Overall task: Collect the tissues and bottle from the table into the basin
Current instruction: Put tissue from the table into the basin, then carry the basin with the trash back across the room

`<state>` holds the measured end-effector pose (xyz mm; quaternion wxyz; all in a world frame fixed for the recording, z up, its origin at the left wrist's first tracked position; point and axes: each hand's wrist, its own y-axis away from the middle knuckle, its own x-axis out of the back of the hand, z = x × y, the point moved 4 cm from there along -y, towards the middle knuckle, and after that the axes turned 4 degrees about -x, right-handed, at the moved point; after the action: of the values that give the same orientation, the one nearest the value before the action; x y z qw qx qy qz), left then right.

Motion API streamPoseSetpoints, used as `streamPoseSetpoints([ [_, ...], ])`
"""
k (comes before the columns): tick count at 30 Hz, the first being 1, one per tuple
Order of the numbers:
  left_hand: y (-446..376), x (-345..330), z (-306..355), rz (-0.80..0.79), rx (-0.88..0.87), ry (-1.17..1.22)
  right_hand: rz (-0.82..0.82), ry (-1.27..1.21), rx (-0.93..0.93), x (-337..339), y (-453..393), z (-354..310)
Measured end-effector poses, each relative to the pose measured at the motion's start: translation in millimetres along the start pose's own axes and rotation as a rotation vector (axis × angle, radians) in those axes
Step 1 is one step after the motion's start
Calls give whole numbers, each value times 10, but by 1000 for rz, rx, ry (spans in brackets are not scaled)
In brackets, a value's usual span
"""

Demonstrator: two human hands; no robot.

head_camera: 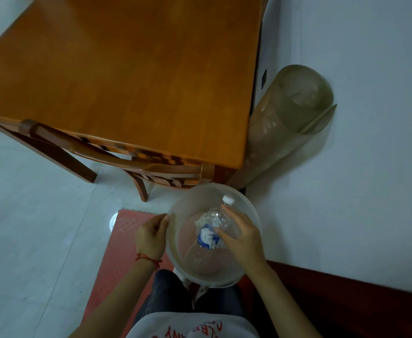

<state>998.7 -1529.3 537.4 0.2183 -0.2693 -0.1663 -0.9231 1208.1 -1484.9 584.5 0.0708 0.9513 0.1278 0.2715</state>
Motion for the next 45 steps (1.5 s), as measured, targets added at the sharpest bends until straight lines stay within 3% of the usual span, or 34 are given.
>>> streamPoseSetpoints([
  [3,37,23,15,10,4,-3,204,155,19,218,56,141],
  [5,73,41,13,13,10,1,280,159,-96,343,106,279],
  [11,232,109,-49,56,31,3,168,-75,-424,376,242,582],
  [26,747,911,-569,306,238,52,-56,-15,-257,-327,256,159],
  [38,1141,2304,-1649,511,438,227,-262,-12,-195,-1911,390,-749],
  [45,1469,3052,-2215,694,549,268,-409,90,-54,-2935,514,-1277],
])
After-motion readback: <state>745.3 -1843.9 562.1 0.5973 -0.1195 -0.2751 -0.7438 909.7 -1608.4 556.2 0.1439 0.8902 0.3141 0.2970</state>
